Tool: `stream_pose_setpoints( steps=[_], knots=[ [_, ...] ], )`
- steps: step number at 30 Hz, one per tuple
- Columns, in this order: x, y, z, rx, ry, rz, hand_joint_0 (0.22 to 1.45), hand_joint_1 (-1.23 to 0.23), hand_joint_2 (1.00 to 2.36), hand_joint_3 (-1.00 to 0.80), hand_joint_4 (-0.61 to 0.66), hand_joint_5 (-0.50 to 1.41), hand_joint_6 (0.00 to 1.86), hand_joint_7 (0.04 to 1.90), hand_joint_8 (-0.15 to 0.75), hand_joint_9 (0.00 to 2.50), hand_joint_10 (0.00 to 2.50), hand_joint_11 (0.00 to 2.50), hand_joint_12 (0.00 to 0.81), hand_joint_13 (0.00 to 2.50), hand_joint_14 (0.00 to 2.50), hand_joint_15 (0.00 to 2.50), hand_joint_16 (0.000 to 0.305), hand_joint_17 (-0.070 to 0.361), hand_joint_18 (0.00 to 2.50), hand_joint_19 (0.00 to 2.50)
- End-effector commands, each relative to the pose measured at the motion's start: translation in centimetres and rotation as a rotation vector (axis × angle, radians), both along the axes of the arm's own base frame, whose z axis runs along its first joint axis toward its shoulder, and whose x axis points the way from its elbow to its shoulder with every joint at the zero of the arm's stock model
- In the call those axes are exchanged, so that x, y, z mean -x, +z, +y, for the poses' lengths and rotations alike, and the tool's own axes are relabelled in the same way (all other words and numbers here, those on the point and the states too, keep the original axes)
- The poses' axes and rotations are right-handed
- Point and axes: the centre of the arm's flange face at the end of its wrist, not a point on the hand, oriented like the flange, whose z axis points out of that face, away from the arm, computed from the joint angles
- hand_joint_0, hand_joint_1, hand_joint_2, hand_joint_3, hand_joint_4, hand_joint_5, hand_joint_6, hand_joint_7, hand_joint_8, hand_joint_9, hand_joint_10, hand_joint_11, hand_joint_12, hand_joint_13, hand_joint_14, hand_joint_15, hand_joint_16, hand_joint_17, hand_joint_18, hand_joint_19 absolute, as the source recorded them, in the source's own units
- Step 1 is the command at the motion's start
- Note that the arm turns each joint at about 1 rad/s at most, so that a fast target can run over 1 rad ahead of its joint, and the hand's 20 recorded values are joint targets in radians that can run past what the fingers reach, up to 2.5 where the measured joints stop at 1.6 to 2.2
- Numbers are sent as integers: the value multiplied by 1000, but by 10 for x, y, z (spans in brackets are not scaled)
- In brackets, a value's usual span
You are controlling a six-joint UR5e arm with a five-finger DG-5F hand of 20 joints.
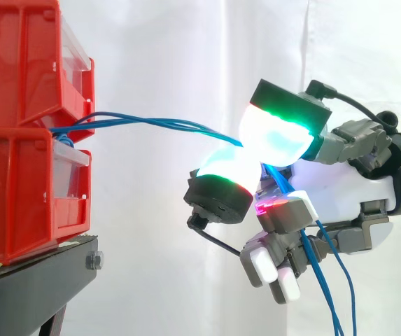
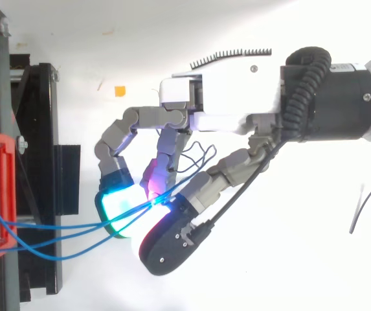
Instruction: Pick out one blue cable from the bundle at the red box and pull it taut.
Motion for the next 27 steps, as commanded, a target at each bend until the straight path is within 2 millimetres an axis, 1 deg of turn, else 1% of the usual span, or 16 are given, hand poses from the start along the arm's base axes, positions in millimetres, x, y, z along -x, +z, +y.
stream_pose_setpoints(
  steps=[1, 5, 7, 11, 17, 22, 27],
  knots=[
    [0, 0, 0, 0, 0, 0, 659, -858, 1000, -500, -19, -107, 928, 1154, 330, 1296, 23, 745, 361, 1018, 18, 442, 47, 105, 1001, 441],
    [0, 0, 0, 0, 0, 0, 661, -873, 1000, -500, -3, -118, 930, 1115, 323, 1261, 26, 741, 364, 998, 18, 440, 47, 105, 991, 445],
    [0, -1, 0, 0, 0, 1, 633, -870, 1000, -500, 40, -122, 928, 1056, 319, 1254, 25, 737, 363, 987, 17, 438, 47, 106, 980, 447],
    [0, 0, 1, 0, 1, 0, 583, -845, 1000, -500, 63, -123, 921, 1006, 321, 1247, 24, 733, 367, 981, 17, 436, 49, 109, 975, 448],
    [0, 0, 1, 0, 0, 0, 564, -817, 1000, -500, 68, -119, 913, 1001, 323, 1274, 25, 743, 369, 980, 16, 429, 49, 111, 976, 447],
    [0, 0, 1, 0, 0, 0, 518, -766, 1000, -500, 89, -115, 898, 976, 328, 1275, 22, 743, 378, 980, 16, 430, 52, 116, 981, 445],
    [0, 0, 2, -2, -1, 3, 529, -668, 1000, -500, 89, -114, 888, 996, 326, 1288, 22, 724, 374, 973, 16, 425, 51, 115, 975, 459]
  ],
)
